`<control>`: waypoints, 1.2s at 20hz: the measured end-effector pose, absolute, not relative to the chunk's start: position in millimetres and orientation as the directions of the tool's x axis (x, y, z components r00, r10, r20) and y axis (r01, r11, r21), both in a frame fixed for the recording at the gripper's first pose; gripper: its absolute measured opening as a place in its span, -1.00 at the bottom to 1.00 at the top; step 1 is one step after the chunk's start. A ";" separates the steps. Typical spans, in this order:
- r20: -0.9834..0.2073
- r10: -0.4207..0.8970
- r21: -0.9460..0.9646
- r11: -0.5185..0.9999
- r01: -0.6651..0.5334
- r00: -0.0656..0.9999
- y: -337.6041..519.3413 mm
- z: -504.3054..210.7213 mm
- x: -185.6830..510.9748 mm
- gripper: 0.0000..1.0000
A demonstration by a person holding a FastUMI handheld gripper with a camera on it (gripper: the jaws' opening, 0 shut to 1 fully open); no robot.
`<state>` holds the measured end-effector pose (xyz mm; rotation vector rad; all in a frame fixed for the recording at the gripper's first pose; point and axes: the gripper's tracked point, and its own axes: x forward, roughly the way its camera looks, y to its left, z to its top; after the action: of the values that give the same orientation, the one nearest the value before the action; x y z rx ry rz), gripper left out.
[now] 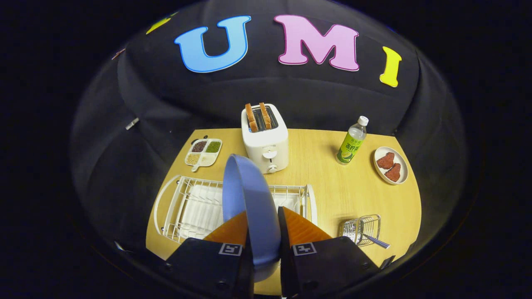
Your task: Take the plate from the dish rack, then take the spoon from the basket and place it into the plate.
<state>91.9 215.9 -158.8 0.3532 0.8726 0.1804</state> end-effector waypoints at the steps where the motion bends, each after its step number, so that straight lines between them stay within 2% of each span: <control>1: -0.701 0.324 0.403 0.915 -0.023 0.635 209.5 -156.0 85.6 -0.42; 8: -0.646 0.393 0.508 0.861 -0.016 0.654 137.7 -158.0 29.9 -0.42; 15: -0.651 0.504 0.605 0.796 -0.012 0.568 87.9 -198.1 -60.2 -0.43; 21: -0.673 0.564 0.674 0.734 0.083 0.478 76.4 -265.7 -139.4 -0.42; 24: -0.684 0.567 0.689 0.710 0.148 0.459 72.3 -309.5 -156.9 -0.42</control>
<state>-156.9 72.3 -309.5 0.7707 1.0870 0.2920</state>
